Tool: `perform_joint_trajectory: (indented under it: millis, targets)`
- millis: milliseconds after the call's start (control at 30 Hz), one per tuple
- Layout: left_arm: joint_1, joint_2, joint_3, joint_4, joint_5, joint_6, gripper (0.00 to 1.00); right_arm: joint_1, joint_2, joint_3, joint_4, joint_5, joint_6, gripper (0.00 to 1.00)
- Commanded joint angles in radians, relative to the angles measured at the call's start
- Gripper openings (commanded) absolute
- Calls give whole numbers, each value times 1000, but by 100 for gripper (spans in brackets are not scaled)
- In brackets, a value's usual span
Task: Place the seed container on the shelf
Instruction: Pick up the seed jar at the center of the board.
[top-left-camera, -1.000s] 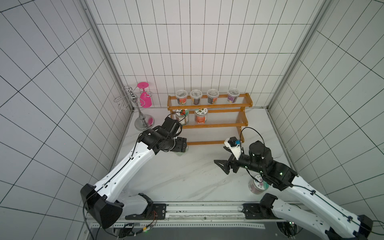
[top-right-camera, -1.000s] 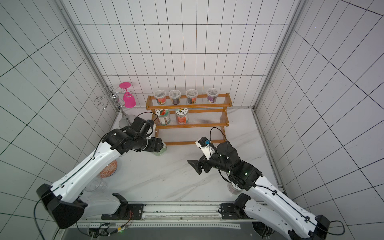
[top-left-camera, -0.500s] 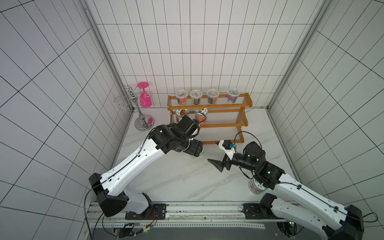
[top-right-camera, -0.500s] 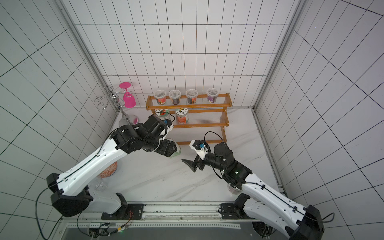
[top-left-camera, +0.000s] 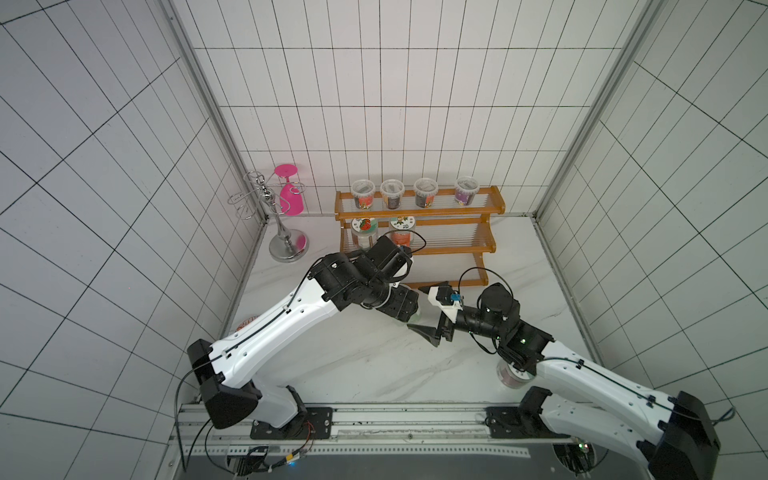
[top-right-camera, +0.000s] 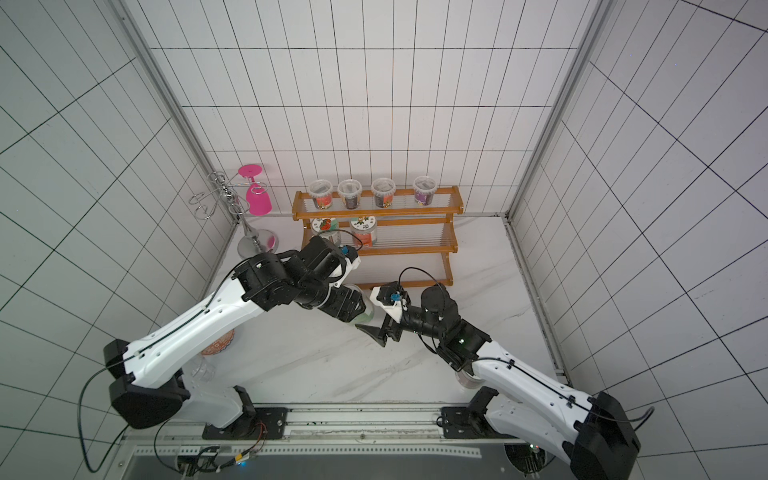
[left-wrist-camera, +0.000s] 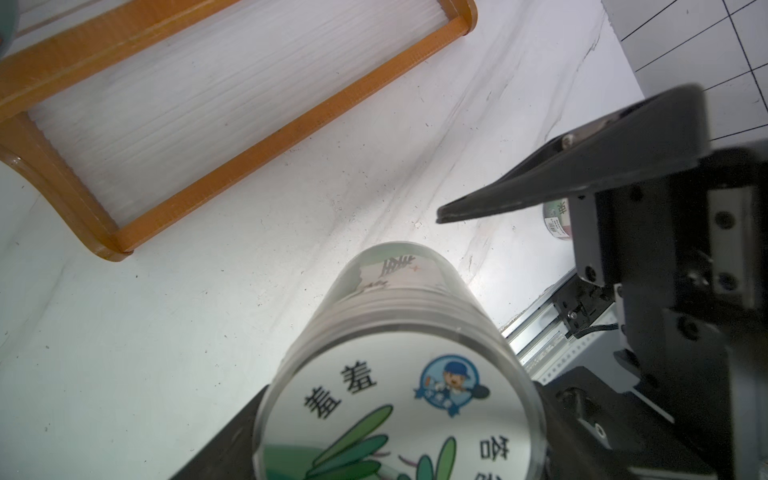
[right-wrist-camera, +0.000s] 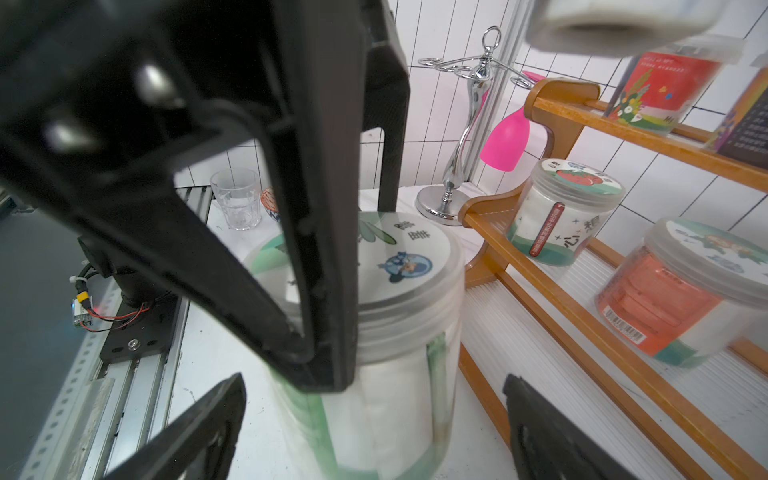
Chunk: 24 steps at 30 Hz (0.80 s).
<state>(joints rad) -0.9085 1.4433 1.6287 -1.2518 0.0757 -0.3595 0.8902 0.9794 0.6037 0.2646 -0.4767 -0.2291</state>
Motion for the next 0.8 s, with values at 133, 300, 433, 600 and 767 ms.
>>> perform_joint_trajectory:
  millis: [133, 300, 433, 600, 767]
  targets:
    - [-35, -10, 6, 58, 10, 37, 54, 35, 55, 47, -47, -85, -50, 100]
    - [-38, -21, -19, 73, 12, 37, 54, 42, 61, 54, -48, -93, -44, 94]
    - [-40, -27, -35, 80, 13, 40, 54, 42, 57, 59, -34, -106, -22, 93]
    - [-40, -40, -54, 94, 21, 39, 55, 41, 45, 43, 39, -113, 43, 79]
    - [-40, -86, -111, 155, 40, 29, 58, 42, 14, 9, 93, -79, 80, 66]
